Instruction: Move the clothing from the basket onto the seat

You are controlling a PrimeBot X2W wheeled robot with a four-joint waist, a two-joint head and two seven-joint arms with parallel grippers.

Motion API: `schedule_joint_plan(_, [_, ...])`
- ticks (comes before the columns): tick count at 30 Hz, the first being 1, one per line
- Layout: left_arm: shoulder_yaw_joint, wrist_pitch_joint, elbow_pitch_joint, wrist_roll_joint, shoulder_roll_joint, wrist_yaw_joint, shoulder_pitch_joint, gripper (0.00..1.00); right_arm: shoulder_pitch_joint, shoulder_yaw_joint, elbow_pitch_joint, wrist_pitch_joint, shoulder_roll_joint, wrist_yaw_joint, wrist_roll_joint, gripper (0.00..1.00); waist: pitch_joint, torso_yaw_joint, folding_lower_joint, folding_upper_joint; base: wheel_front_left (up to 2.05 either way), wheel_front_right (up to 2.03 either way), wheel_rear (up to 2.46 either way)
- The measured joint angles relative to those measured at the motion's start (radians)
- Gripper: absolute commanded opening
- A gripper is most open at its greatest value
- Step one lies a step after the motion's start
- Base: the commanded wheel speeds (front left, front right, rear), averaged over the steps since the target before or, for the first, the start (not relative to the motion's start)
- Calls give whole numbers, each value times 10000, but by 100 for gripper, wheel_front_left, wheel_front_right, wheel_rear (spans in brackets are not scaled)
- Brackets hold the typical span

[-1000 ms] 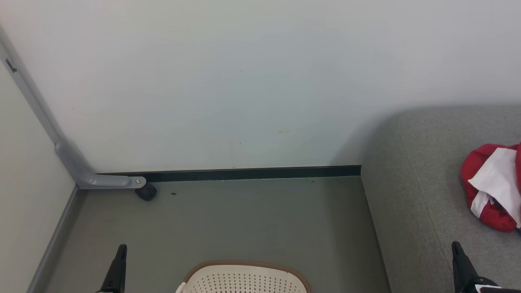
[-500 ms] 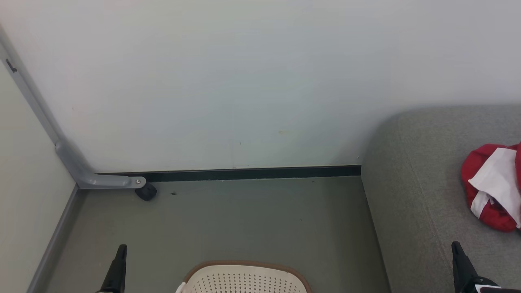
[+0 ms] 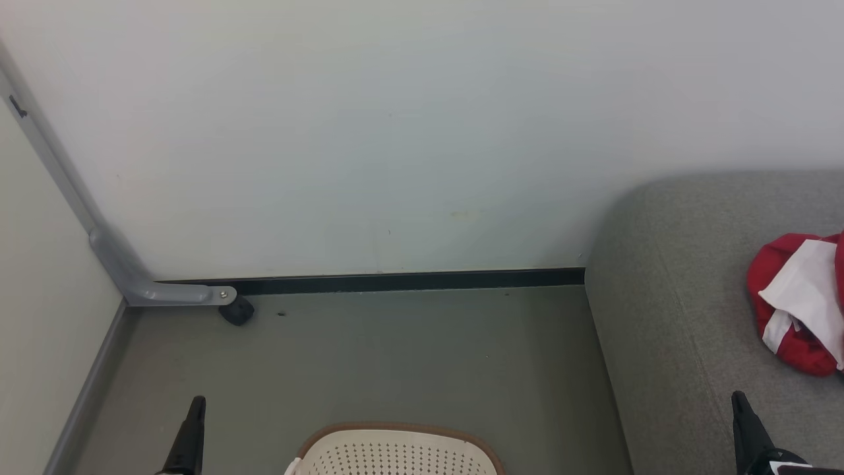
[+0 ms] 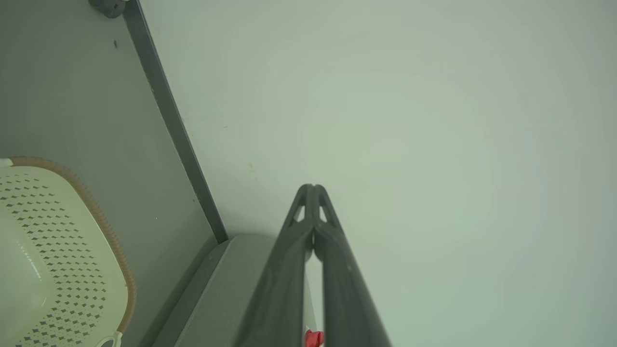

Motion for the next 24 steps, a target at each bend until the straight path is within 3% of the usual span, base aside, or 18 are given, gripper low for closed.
schedule_joint_plan(24, [0, 0, 0, 0, 0, 0, 0, 0, 0, 0, -2, 0, 0, 0, 0, 0, 0, 0, 0, 0, 0, 0, 0])
